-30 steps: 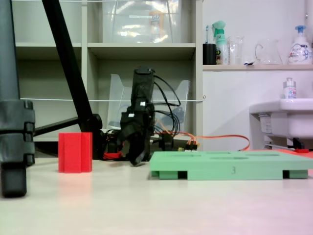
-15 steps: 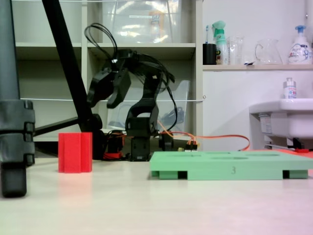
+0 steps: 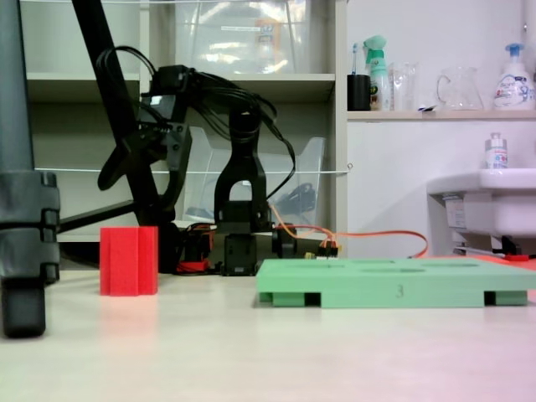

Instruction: Put the cross columnar block into the corresponding hole

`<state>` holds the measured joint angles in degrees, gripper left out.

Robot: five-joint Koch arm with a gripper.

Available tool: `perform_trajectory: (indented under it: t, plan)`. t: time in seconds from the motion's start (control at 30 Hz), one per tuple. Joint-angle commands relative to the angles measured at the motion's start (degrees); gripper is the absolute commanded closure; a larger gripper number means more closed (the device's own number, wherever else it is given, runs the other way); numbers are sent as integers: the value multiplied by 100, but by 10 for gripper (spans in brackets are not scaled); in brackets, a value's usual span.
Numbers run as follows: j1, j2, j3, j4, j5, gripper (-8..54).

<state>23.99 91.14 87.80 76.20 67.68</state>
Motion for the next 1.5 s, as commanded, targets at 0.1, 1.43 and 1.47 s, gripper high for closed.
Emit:
perform_trajectory:
  t: [0.1, 1.43, 1.47]
  plan:
    - [-35, -387, -492, 9, -185, -46]
    - [-167, -1740, 79, -773, -70, 192]
    - [-211, -1731, 70, -598, -79, 201]
